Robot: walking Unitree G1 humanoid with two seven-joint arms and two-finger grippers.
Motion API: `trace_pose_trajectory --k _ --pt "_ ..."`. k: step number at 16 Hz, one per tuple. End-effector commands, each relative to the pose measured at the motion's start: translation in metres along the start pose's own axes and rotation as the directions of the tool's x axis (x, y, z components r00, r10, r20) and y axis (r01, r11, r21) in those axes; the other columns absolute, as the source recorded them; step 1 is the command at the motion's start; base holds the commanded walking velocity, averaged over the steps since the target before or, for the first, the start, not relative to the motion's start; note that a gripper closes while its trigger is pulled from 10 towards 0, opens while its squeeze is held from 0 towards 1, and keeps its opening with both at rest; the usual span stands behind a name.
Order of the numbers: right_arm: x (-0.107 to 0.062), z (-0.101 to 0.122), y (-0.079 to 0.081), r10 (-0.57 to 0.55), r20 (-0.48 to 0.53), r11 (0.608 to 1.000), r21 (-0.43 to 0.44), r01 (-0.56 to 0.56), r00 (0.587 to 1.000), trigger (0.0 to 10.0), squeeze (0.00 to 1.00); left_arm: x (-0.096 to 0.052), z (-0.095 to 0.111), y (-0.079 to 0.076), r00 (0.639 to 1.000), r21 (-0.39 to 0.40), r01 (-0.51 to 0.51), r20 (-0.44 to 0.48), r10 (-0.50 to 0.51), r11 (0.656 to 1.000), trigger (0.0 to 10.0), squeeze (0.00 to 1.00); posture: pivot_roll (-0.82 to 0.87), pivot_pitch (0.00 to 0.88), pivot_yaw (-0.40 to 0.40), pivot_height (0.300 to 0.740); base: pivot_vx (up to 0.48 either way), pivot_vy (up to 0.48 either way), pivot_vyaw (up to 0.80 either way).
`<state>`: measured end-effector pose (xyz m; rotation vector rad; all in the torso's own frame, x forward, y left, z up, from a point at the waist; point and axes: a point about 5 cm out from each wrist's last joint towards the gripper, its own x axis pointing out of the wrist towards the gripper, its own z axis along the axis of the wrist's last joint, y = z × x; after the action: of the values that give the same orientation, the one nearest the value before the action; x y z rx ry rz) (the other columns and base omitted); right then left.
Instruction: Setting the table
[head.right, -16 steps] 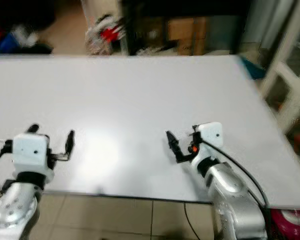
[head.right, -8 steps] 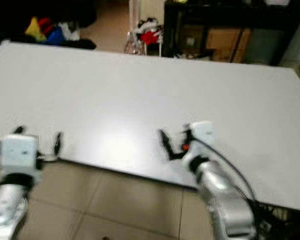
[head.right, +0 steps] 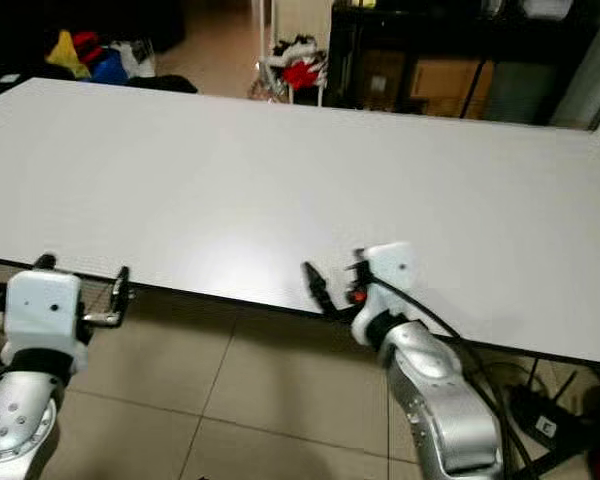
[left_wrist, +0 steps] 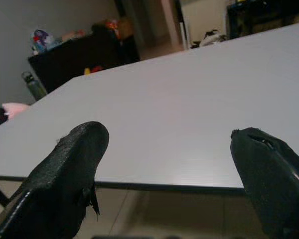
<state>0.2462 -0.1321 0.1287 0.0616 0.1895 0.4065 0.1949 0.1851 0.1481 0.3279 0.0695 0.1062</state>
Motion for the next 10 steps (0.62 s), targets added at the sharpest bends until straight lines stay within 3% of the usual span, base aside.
trace_pose_trajectory --k 1,10 --pt "-0.001 0.0042 -0.0055 -0.012 0.016 1.0 -0.019 0.012 1.0 10.0 1.0 -0.0025 0.0019 -0.0036 1.0 -0.005 0.008 0.0 -0.008 1.0 10.0 0.0 -0.02 0.0 0.052 0.74 0.0 0.341 0.5" --pt "0.0068 0.0064 -0.0003 0.035 0.028 0.999 -0.025 -0.035 0.999 10.0 1.0 -0.0088 0.0028 -0.0041 1.0 0.002 -0.005 -0.011 0.005 1.0 10.0 0.0 0.02 0.0 0.031 0.74 0.0 0.34 0.8"
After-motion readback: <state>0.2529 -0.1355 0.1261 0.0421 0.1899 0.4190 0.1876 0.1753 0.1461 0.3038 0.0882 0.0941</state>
